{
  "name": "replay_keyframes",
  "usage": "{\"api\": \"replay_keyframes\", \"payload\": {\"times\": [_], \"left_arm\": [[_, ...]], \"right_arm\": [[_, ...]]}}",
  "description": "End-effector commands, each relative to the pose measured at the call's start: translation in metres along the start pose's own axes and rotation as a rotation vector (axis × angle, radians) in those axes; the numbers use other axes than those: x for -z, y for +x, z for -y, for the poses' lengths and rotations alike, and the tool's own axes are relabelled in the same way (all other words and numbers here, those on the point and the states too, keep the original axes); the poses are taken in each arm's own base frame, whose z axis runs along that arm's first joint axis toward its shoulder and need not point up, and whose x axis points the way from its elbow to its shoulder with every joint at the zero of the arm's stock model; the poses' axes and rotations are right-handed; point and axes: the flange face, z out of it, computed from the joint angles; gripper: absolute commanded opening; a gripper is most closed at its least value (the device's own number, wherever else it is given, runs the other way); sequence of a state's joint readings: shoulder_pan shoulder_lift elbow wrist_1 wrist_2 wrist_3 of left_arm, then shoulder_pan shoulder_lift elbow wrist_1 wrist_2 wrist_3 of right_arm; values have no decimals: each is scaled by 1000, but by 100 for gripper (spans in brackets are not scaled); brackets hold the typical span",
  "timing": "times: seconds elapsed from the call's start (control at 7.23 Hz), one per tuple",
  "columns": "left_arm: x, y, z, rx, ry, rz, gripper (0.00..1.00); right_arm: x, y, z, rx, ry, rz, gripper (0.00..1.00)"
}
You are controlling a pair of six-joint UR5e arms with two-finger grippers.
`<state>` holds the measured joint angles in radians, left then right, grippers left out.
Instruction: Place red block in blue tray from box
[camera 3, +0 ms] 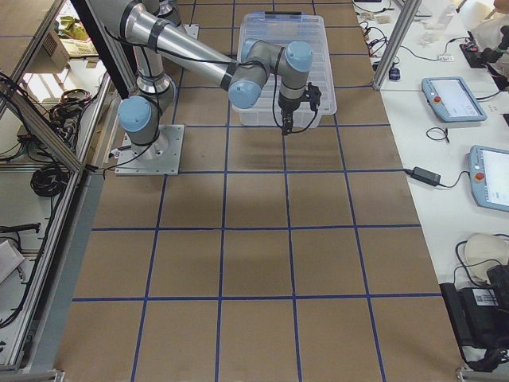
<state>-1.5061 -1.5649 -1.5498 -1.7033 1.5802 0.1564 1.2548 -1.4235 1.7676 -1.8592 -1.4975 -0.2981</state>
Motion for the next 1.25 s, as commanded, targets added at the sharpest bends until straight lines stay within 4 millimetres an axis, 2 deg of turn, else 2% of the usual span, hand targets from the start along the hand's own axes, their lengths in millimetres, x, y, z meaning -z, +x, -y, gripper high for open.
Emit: {"api": "replay_keyframes", "payload": {"times": [0.0, 0.42, 0.69, 0.83, 0.97, 1.11], "left_arm": [[0, 1, 0, -2, 0, -5, 100], [-1, 2, 1, -2, 0, -11, 100], [-1, 2, 1, 0, 2, -12, 100], [-1, 2, 1, 0, 2, -12, 100], [-1, 2, 1, 0, 2, -15, 100], [0, 4, 1, -2, 7, -27, 100]], "right_arm": [[-3, -24, 0, -11, -2, -2, 100], [-3, -39, 1, -4, 5, 24, 100], [0, -39, 4, 0, 11, 21, 100], [14, -36, 8, 12, 37, 2, 100], [52, -36, 16, 16, 92, -21, 100], [90, -42, 4, 6, 66, -16, 100]]}}
